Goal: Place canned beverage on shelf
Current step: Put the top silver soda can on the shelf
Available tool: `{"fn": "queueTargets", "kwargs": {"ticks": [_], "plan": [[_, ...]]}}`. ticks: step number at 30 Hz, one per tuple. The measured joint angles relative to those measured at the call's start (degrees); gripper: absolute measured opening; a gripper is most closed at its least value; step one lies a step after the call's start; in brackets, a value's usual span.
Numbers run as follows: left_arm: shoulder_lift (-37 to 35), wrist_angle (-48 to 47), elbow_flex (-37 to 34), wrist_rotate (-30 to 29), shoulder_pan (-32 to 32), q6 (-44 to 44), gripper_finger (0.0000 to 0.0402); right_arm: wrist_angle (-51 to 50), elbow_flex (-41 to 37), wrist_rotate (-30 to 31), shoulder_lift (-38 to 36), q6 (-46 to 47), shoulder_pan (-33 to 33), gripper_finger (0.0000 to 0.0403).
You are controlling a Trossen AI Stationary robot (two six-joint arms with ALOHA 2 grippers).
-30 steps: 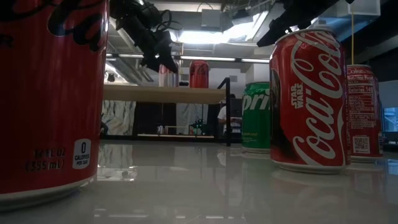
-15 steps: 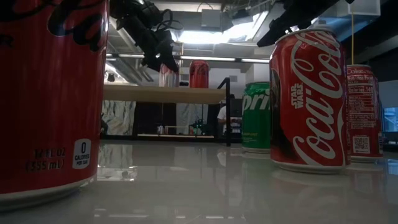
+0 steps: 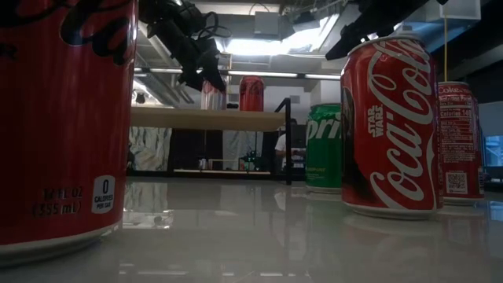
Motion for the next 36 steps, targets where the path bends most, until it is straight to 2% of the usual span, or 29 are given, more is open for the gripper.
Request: {"fn": "queueTargets", "kwargs": {"ticks": [31,36], "plan": [[0.0,0.4,0.0,-1.1,0.0,-0.4,0.0328,0.0,0.0,0.0,0.0,0.0,0.0,0.0386],[0.0,0.4,0.0,-1.2,0.0,-0.5,0.0348,-0.2,0.0,0.0,0.0,0.1,0.0,0.0386]]}}
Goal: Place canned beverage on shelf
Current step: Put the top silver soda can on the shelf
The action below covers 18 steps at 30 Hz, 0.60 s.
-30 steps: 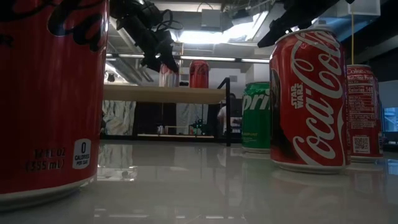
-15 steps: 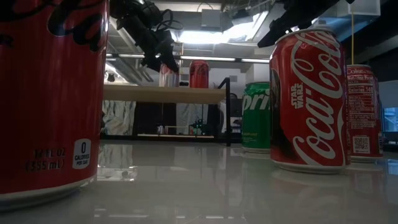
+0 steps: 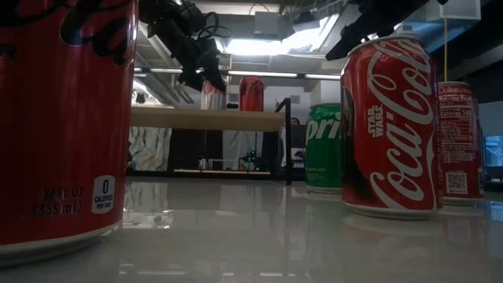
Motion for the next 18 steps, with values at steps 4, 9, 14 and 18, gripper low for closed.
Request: {"fn": "queueTargets", "kwargs": {"ticks": [4,9,14,18], "plan": [[0.0,0.0,0.0,0.0,0.0,0.0,0.0376,0.0,0.0,0.0,0.0,0.0,0.0,0.0386],[0.0,0.0,0.0,0.0,-0.6,0.0,0.0393,0.0,0.0,0.0,0.0,0.1,0.0,0.0386],[0.0,0.0,0.0,0.0,-0.8,0.0,0.0395,0.0,0.0,0.0,0.0,0.1,0.0,0.0386],[-0.4,-0.1,0.0,0.0,-0.8,0.0,0.0395,0.0,0.0,0.0,0.0,0.1,0.0,0.0386]]}}
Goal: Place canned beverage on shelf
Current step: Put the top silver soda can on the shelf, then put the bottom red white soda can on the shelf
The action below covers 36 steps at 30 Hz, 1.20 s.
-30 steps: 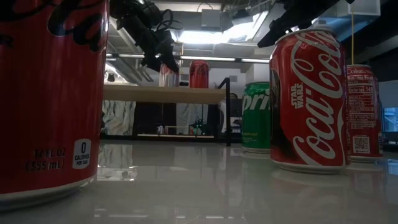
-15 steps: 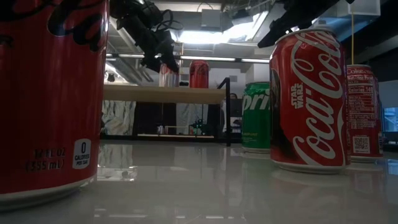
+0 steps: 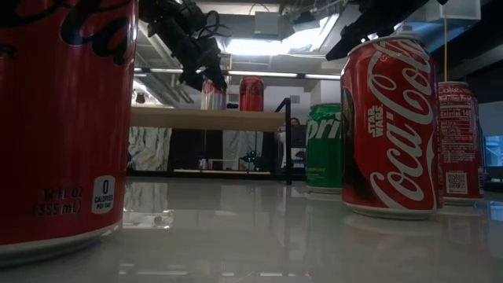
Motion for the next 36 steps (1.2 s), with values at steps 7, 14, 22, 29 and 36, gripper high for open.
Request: {"fn": "queueTargets", "kwargs": {"ticks": [7,14,22,29,36], "plan": [[-4.8,-0.1,0.0,0.0,-0.1,0.1,0.0395,0.0,0.0,0.0,0.0,0.0,0.0,0.0386],[-12.1,-0.4,0.0,0.0,-1.3,0.1,0.0395,0.0,0.0,0.0,0.0,0.0,0.0,0.0386],[-18.3,-4.5,0.0,2.1,-8.0,-8.7,0.0395,0.1,0.0,-1.9,0.0,0.0,0.0,0.0386],[-18.5,-8.7,-0.2,7.2,-19.2,-10.4,0.0395,-1.6,0.0,-5.8,0.0,3.0,0.0,0.0386],[-18.1,2.2,-9.4,6.6,-30.1,-8.8,0.0395,-4.8,0.0,-9.6,-0.2,3.0,0.0,0.0386]]}}
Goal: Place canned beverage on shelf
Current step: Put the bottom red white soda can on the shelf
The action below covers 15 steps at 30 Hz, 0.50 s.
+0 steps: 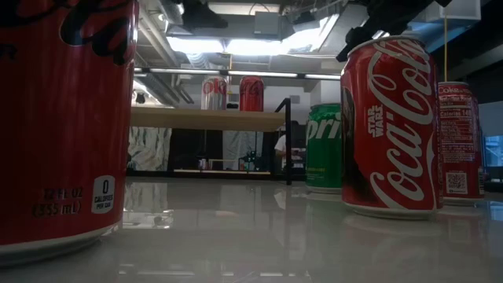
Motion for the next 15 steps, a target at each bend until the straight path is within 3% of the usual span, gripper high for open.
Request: {"fn": "queueTargets", "kwargs": {"ticks": [8,15], "plan": [[0.0,17.7,-11.2,-1.0,-7.7,-1.7,0.0395,-0.7,0.0,0.0,0.0,3.1,2.5,0.0386],[0.1,20.0,-13.7,-3.5,-11.9,-1.7,0.0395,0.9,0.0,3.6,0.0,8.6,10.5,0.0386]]}}
